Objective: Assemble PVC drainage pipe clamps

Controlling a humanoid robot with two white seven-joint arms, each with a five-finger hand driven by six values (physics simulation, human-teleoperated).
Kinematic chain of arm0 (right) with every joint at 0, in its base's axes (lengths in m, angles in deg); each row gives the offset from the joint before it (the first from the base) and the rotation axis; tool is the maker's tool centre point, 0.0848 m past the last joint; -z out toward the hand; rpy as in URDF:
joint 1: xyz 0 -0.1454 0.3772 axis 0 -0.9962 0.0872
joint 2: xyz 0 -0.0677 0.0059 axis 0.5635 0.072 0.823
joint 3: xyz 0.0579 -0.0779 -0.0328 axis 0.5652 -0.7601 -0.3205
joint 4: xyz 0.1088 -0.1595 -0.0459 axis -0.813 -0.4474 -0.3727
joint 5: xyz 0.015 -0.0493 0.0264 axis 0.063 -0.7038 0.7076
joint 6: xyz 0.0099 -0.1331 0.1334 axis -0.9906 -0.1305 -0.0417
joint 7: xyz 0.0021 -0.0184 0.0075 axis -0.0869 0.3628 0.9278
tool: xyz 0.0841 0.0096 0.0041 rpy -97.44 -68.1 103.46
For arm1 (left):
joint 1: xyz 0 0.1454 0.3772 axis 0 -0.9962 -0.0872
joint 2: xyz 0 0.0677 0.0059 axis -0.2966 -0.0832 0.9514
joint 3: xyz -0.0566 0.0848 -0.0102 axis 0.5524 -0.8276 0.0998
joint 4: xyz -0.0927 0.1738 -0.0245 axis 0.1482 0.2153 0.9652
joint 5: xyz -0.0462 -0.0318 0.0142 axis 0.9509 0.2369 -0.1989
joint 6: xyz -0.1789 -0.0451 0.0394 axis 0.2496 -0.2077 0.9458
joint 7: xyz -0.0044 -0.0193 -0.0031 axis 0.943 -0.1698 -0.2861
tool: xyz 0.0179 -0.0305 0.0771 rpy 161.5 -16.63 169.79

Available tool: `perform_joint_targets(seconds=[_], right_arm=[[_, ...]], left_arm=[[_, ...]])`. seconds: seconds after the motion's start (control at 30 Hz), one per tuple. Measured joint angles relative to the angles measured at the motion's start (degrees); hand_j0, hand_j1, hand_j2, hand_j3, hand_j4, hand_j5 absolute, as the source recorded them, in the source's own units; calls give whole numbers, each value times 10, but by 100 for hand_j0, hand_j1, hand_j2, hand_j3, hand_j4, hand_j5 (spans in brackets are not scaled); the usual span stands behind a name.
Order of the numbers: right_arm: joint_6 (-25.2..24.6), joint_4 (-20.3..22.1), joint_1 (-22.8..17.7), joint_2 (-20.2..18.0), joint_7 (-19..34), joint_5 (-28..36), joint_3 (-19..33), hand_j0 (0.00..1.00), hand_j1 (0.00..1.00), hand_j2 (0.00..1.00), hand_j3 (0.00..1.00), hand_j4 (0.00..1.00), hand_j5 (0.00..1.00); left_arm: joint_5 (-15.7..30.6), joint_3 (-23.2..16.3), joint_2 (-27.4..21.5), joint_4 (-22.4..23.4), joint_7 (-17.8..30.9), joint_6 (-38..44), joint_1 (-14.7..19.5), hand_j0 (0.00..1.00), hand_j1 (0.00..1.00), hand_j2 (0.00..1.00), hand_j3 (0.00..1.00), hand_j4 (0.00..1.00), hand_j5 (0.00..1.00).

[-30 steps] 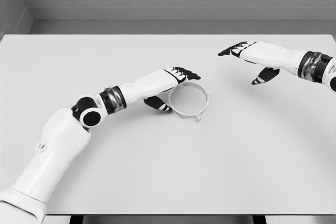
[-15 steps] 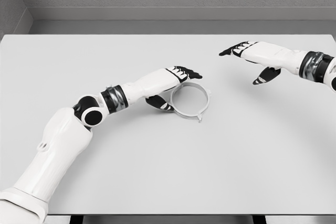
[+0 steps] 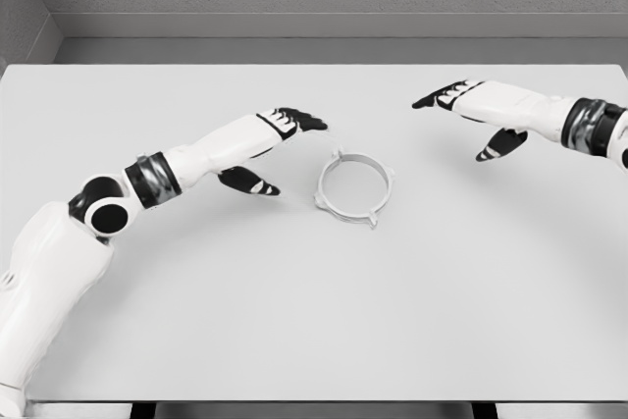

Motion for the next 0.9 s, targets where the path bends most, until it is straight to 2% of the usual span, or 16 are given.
perform_joint_targets(seconds=[0.1, 0.2, 0.27, 0.4, 0.57, 0.73, 0.9], right_arm=[[1, 3, -5, -10, 0, 0, -3, 100, 100, 100, 100, 100, 100], [1, 18, -15, -25, 0, 0, -4, 100, 100, 100, 100, 100, 100], [1, 26, -15, -32, 0, 1, -4, 100, 100, 100, 100, 100, 100], [1, 32, -15, -41, 0, 1, -5, 100, 100, 100, 100, 100, 100], [4, 34, -15, -57, 0, 0, -10, 100, 100, 100, 100, 100, 100], [4, 34, -12, -63, 0, 0, -18, 100, 100, 100, 100, 100, 100], [4, 34, -13, -66, 0, 0, -20, 100, 100, 100, 100, 100, 100]], left_arm=[[74, 7, -73, -21, -1, 0, -4, 100, 100, 100, 100, 100, 100], [95, 11, -98, -8, 0, 1, 3, 100, 100, 100, 100, 100, 100], [73, 10, -80, 13, 0, 1, 15, 100, 100, 100, 100, 100, 100], [-12, 9, -3, 70, 1, 0, 49, 100, 100, 100, 100, 100, 100], [-79, 7, 77, 96, 1, 0, 49, 100, 100, 100, 100, 100, 100], [-104, 6, 119, 107, 1, 0, 53, 100, 100, 100, 100, 100, 100], [-120, 6, 134, 114, 1, 0, 54, 100, 100, 100, 100, 100, 100]])
